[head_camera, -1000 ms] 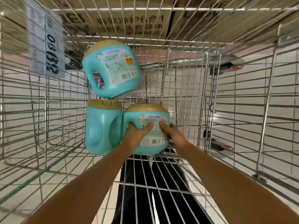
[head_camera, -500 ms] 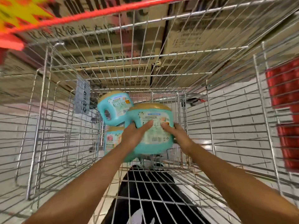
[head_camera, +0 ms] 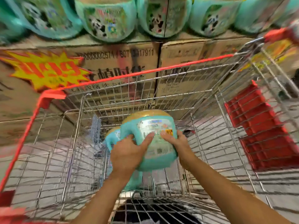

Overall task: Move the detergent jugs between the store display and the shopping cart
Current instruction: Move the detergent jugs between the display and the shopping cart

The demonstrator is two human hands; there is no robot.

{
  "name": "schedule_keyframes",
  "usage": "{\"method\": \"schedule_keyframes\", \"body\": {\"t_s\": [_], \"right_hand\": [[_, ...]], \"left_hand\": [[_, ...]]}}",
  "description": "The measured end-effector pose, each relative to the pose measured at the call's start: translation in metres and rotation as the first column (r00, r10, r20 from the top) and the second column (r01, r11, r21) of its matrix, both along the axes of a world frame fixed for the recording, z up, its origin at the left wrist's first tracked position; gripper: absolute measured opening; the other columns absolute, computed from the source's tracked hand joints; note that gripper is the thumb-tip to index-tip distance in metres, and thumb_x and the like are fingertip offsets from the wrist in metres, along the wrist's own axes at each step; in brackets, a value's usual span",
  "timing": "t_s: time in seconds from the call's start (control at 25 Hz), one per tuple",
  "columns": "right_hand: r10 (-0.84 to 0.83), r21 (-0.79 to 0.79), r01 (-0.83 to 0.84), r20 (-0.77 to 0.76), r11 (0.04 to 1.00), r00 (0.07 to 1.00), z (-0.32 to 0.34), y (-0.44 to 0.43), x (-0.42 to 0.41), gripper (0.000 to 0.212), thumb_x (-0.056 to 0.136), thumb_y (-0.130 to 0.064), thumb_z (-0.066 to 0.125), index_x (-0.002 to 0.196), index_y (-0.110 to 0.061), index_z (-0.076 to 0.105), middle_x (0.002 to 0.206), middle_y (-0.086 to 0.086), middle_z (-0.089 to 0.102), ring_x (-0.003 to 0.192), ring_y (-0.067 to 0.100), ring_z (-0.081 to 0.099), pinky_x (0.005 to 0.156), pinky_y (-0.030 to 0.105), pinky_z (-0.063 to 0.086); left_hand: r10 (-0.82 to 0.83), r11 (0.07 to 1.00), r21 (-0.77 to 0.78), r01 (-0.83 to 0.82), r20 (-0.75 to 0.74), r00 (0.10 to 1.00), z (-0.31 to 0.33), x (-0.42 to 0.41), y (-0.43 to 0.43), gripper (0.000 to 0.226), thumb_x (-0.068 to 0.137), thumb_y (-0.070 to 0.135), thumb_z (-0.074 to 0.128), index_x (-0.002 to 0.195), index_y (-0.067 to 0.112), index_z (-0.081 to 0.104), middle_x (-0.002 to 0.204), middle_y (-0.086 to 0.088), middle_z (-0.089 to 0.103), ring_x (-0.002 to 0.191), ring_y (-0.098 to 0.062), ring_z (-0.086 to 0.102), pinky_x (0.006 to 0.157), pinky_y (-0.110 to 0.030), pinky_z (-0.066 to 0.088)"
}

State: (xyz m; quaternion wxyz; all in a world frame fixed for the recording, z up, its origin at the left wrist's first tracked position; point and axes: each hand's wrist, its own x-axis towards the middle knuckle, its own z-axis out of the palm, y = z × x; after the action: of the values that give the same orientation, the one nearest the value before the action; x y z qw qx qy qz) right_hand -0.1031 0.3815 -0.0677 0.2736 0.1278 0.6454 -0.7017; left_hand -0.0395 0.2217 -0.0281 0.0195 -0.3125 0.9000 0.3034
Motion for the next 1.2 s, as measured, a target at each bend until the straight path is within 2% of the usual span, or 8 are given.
{"method": "schedule_keyframes", "body": {"t_s": [0.08, 0.24, 0.48, 0.68, 0.84, 0.96, 1.08, 1.2], "right_hand": [[-0.048, -0.022, 0.047, -0.039, 0.999, 0.998, 0.017, 0.001, 0.003, 0.068, 0.055, -0.032, 0.09, 0.11, -0.007, 0.059, 0.101, 0.014, 0.073, 0.082, 0.027, 0.073, 0.066, 0.035, 0.06], [-0.095, -0.104, 0.087, -0.075, 0.991, 0.993, 0.037, 0.011, 0.004, 0.072, 0.054, -0.037, 0.084, 0.115, -0.008, 0.058, 0.1, 0.011, 0.075, 0.087, 0.029, 0.073, 0.066, 0.036, 0.06], [-0.01, -0.179, -0.001, -0.059, 0.984, 0.998, 0.054, 0.002, 0.014, 0.071, 0.062, -0.044, 0.083, 0.119, -0.006, 0.063, 0.113, 0.016, 0.07, 0.103, 0.034, 0.068, 0.087, 0.045, 0.055], [0.105, 0.116, -0.082, -0.218, 0.99, 0.97, 0.09, -0.008, 0.011, 0.066, 0.069, -0.052, 0.079, 0.123, -0.025, 0.05, 0.117, -0.007, 0.063, 0.086, 0.0, 0.066, 0.062, 0.013, 0.05], [0.286, 0.254, -0.226, -0.228, 0.94, 0.931, 0.1, -0.038, 0.025, 0.127, 0.035, -0.063, 0.081, 0.143, -0.024, 0.025, 0.144, 0.008, 0.041, 0.132, 0.023, 0.045, 0.104, 0.045, 0.045], [0.22, 0.237, -0.158, -0.26, 0.958, 0.94, 0.104, -0.036, 0.02, 0.139, 0.028, -0.053, 0.086, 0.143, -0.019, 0.017, 0.141, 0.008, 0.041, 0.132, 0.025, 0.044, 0.106, 0.047, 0.042], [0.165, 0.064, -0.152, -0.288, 0.986, 0.943, 0.111, -0.02, 0.009, 0.103, 0.042, -0.028, 0.09, 0.13, -0.02, 0.036, 0.123, 0.003, 0.06, 0.106, 0.014, 0.065, 0.084, 0.034, 0.057], [0.138, -0.102, -0.164, -0.225, 0.981, 0.964, 0.107, -0.004, 0.004, 0.09, 0.047, -0.029, 0.085, 0.129, -0.018, 0.049, 0.117, 0.005, 0.067, 0.096, 0.015, 0.07, 0.069, 0.029, 0.057]], "left_hand": [[0.029, 0.994, -0.1, -0.049, -0.192, 0.981, 0.014, 0.007, -0.013, 0.054, 0.069, 0.084, 0.042, 0.071, 0.033, 0.06, 0.061, 0.012, 0.059, 0.067, -0.018, 0.061, 0.059, -0.026, 0.041], [0.181, 0.903, 0.429, -0.002, -0.377, 0.908, 0.011, 0.015, -0.05, 0.046, 0.079, 0.041, 0.075, 0.119, 0.03, 0.058, 0.103, 0.008, 0.064, 0.098, -0.015, 0.062, 0.085, -0.034, 0.051], [0.281, 0.055, 0.996, 0.077, -0.09, 0.955, 0.007, 0.016, -0.033, 0.025, 0.074, 0.002, 0.063, 0.088, 0.015, 0.079, 0.093, -0.015, 0.071, 0.088, -0.03, 0.065, 0.085, -0.043, 0.05], [0.364, 0.313, 0.946, 0.09, -0.207, 0.908, 0.016, 0.019, -0.019, 0.038, 0.071, -0.003, 0.059, 0.106, 0.013, 0.065, 0.096, -0.013, 0.067, 0.089, -0.029, 0.06, 0.068, -0.035, 0.049], [0.196, 0.595, 0.779, 0.198, -0.379, 0.904, 0.031, 0.017, 0.0, 0.068, 0.083, -0.007, 0.063, 0.141, 0.024, 0.046, 0.098, 0.013, 0.073, 0.083, 0.001, 0.07, 0.063, -0.015, 0.053], [0.073, 0.552, 0.769, 0.323, -0.43, 0.9, 0.034, 0.026, 0.008, 0.105, 0.064, 0.019, 0.081, 0.145, 0.043, 0.019, 0.123, 0.026, 0.059, 0.103, 0.011, 0.062, 0.076, -0.01, 0.05], [0.159, 0.384, 0.861, 0.334, -0.418, 0.894, 0.033, 0.03, -0.007, 0.081, 0.076, 0.024, 0.075, 0.139, 0.049, 0.029, 0.135, 0.022, 0.054, 0.119, 0.001, 0.058, 0.091, -0.024, 0.053], [0.174, 0.464, 0.819, 0.337, -0.457, 0.872, 0.026, 0.022, -0.025, 0.064, 0.086, 0.023, 0.07, 0.139, 0.042, 0.039, 0.131, 0.008, 0.063, 0.125, -0.013, 0.057, 0.108, -0.047, 0.042]]}}
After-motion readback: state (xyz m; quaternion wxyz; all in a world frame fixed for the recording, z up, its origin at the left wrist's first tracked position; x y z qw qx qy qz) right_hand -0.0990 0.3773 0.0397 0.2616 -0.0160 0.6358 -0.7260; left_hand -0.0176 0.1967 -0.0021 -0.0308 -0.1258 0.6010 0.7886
